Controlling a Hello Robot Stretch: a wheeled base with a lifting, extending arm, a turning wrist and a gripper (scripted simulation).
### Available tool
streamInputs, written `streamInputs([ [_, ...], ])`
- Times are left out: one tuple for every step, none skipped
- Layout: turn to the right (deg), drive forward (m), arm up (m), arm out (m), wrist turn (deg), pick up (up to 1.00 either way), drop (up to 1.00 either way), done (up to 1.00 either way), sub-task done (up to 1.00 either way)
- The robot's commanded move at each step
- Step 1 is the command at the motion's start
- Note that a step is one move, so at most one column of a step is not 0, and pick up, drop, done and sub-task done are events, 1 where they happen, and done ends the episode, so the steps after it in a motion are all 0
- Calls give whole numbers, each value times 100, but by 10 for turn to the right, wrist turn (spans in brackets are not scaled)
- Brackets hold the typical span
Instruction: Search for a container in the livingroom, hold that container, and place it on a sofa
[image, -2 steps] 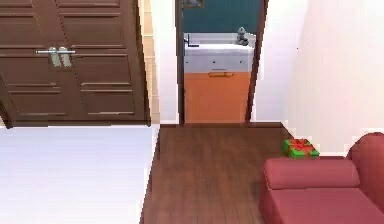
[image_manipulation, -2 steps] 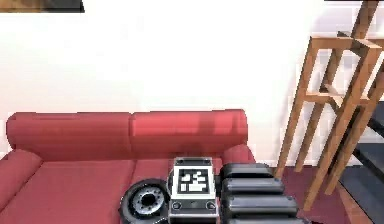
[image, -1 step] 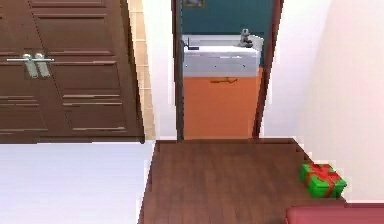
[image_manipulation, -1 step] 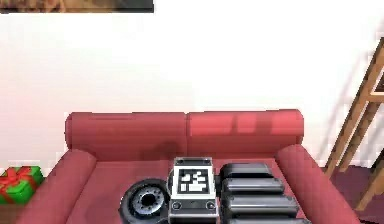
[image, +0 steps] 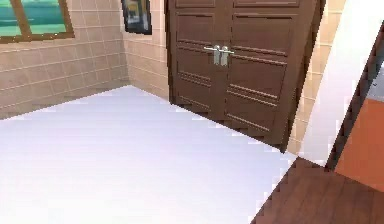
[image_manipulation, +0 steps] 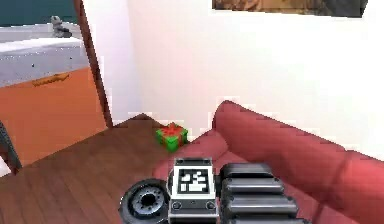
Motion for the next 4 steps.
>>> streamInputs([
  [-390,0,0,0,0,0,0,0,0],
  [450,0,0,0,0,0,0,0,0],
  [240,0,0,0,0,0,0,0,0],
  [0,0,0,44,0,0,0,0,0],
])
